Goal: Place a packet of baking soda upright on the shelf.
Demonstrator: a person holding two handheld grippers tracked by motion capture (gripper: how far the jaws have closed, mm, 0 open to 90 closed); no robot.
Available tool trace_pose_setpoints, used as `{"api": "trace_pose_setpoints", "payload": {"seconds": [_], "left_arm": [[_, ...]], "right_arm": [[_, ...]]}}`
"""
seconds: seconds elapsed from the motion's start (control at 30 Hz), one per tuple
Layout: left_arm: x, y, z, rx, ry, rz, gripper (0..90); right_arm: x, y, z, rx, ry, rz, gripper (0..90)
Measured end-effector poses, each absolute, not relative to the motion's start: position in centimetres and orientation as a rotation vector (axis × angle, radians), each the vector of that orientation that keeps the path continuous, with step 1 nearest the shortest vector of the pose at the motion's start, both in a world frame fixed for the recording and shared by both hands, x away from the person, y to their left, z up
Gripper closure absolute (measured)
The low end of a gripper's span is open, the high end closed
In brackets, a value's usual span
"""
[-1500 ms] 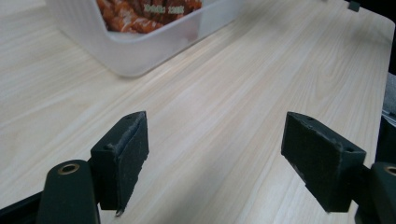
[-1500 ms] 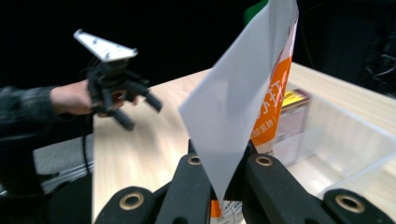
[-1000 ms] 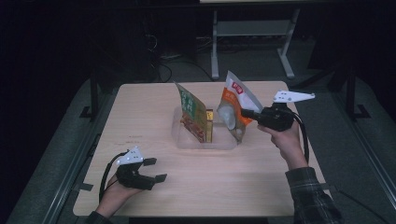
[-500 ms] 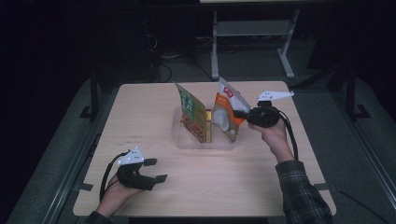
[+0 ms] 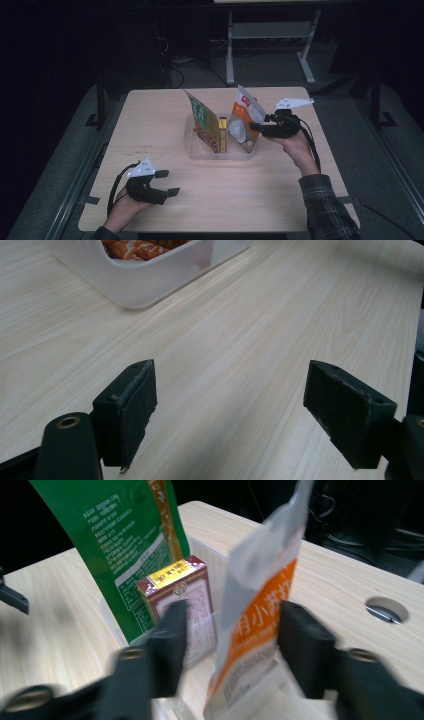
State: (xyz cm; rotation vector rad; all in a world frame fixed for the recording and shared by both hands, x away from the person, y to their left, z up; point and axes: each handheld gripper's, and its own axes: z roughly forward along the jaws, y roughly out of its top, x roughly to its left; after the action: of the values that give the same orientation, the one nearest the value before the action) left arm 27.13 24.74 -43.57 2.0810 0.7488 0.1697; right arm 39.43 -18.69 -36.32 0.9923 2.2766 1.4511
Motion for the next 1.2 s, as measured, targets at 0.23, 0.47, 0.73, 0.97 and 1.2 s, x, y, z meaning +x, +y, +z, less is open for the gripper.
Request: {"api": "trace_pose_setpoints", "payload": {"seconds": [0.23, 0.47, 0.73, 0.97, 1.2], "left_arm": [[27.1, 24.6, -43.7, 2.087, 0.745, 0.165, 20.9], [27.1, 24.5, -43.7, 2.091, 0.736, 0.159, 20.9], [27.0, 24.3, -43.9, 2.135, 0.715, 0.155, 20.9], [27.0, 23.9, -44.4, 2.212, 0.671, 0.140, 20.9], [27.0, 23.7, -44.6, 2.233, 0.666, 0.132, 20.9]], "right_arm": [[38.0, -19.7, -35.7, 1.025, 2.275, 1.423, 25.4], [35.1, -20.9, -36.0, 1.003, 2.289, 1.357, 24.5], [32.2, -21.8, -38.7, 0.983, 2.361, 1.293, 23.7], [30.6, -21.4, -41.1, 0.961, 2.446, 1.252, 23.1], [28.7, -20.2, -44.0, 0.897, 2.584, 1.078, 19.9]]}}
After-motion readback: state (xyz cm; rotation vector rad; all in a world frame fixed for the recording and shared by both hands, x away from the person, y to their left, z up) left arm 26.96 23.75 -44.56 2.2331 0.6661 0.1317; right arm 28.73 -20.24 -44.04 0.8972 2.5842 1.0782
